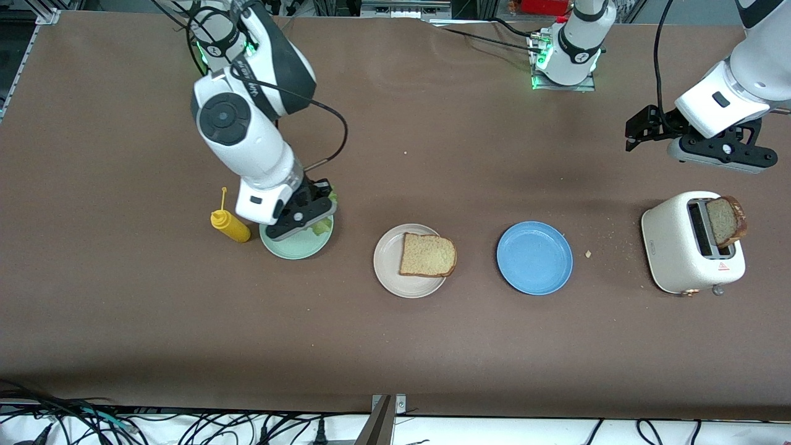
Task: Make sandwich in beige plate with both arms
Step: 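Carry the lettuce leaf over the bread on the beige plate, then lower the lettuce onto the bread and open the right gripper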
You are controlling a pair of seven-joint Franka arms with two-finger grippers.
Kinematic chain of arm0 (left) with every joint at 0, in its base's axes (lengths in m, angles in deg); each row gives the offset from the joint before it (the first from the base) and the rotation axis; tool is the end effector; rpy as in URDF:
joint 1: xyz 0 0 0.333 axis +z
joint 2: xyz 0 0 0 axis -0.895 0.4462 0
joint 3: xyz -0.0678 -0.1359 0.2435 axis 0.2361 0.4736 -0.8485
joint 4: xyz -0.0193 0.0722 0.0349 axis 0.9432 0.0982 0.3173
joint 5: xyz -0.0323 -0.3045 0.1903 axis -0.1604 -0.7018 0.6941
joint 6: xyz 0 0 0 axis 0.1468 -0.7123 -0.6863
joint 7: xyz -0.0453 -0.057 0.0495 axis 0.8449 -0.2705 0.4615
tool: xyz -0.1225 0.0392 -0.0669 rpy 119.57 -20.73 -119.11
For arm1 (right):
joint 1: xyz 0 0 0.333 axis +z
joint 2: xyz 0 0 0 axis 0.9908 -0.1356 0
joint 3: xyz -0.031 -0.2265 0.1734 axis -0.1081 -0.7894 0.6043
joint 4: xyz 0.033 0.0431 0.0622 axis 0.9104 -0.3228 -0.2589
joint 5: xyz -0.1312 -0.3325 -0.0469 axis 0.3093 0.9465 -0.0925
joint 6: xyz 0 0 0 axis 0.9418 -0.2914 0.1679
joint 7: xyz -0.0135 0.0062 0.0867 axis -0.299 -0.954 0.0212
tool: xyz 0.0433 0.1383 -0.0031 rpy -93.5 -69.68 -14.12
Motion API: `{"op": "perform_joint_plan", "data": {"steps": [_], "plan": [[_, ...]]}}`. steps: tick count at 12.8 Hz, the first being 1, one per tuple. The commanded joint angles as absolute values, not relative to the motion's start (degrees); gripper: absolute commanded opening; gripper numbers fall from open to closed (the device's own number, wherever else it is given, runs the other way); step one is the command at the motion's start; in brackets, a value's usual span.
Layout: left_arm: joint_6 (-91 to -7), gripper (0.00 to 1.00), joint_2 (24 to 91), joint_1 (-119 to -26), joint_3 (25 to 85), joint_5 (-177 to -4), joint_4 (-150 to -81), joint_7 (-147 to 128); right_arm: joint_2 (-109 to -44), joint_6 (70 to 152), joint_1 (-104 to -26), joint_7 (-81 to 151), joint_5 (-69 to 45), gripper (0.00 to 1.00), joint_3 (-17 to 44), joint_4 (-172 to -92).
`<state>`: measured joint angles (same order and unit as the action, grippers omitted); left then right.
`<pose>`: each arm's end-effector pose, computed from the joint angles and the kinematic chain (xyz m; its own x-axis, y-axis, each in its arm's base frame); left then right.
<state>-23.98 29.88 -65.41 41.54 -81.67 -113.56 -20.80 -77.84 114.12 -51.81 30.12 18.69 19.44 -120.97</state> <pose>0.5056 -0.0597 0.5244 0.9782 -0.2007 -0.0536 -0.2006 -0.9796 0.0061 0.5564 0.3425 0.3631 0.8783 0.4688 0.0938 0.4768 -0.8732 -0.1010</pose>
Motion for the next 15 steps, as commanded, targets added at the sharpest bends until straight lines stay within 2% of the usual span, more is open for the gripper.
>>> {"op": "perform_joint_plan", "data": {"steps": [1,9,15], "plan": [[-23.6,1.0,29.0,-65.6,41.7,-79.9,-114.1,-20.4,-81.8,117.4,-49.9,30.0,16.3,0.0,19.0,-117.4],[-23.6,1.0,29.0,-65.4,41.6,-79.9,-114.1,-20.4,-89.7,127.1,-46.0,30.1,9.6,0.0,18.7,-111.8],[-23.6,1.0,29.0,-65.4,41.6,-79.9,-114.1,-20.4,-97.4,134.5,-44.9,30.0,9.1,0.0,18.6,-106.7]]}}
